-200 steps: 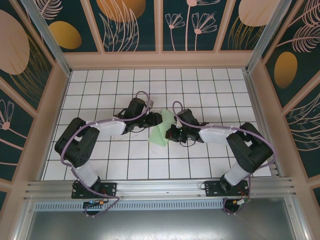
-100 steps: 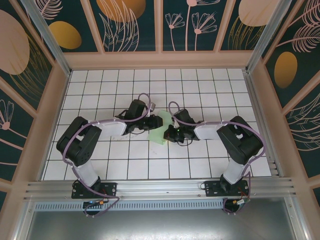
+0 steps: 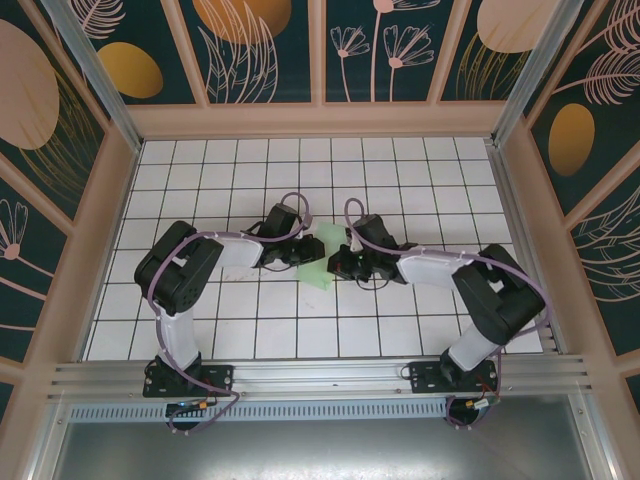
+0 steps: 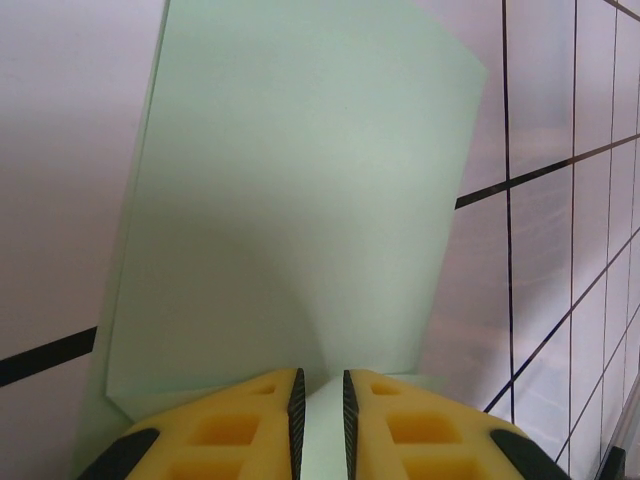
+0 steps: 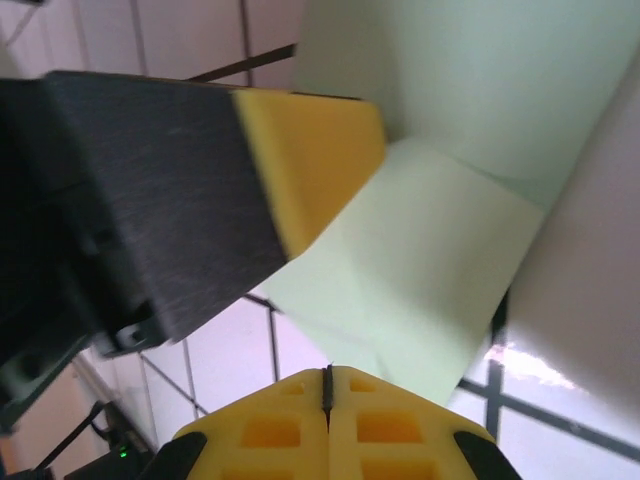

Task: Fold a paper plane with a square sheet of paper (pick it up from the middle)
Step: Fold the triangle a second time at the center of the table.

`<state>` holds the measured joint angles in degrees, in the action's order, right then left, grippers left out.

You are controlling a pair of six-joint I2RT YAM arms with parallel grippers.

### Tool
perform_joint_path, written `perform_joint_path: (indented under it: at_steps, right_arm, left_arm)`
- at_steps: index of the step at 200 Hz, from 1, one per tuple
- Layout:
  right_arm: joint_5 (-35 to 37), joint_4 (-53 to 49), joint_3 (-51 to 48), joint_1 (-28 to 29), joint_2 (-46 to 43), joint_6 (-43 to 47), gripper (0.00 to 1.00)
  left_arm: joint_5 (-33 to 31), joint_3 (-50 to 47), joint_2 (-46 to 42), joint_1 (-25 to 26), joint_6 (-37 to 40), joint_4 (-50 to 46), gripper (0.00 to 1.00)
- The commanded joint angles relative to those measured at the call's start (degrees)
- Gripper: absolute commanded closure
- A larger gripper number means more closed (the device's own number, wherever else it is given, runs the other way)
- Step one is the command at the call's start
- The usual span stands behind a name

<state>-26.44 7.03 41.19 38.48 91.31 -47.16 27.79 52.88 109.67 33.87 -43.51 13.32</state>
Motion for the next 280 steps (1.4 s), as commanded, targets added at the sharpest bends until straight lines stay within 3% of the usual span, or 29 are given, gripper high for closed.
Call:
perform_joint_path:
  at_steps: [1, 71, 125, 153, 199, 280]
  right_arm:
    - [-1.60, 2.64, -2.57, 1.21, -1.13, -2.91, 0.94]
    - [-3.14, 6.56, -2.13, 3.09, 3.57, -4.04, 0.95]
    - [-0.04, -1.89, 0.63, 3.41, 9.37, -2.24, 0.95]
    - [1.00, -4.56, 0.67, 4.42, 6.61, -2.03, 0.95]
    - [0.18, -0.19, -0.12, 2.89, 0.03, -3.39, 0.93]
    - [-0.14, -1.73, -0.02, 3.77, 8.76, -3.55, 0.95]
  left_arm:
    - [-1.84, -1.12, 0.90, 0.30, 0.82, -0.84, 0.78]
    - [-1.61, -0.57, 0.82, 0.26, 1.33, -1.64, 0.78]
    - [-1.87, -0.48, 0.12, 0.23, 1.45, -2.00, 0.78]
    - [-2.39, -0.32, -0.44, 0.24, 1.89, -2.78, 0.78]
    - [-2.02, -0.08, -0.95, 0.26, 2.09, -2.94, 0.78]
    - [-2.23, 0.29, -0.81, 0.29, 2.45, -3.57, 0.77]
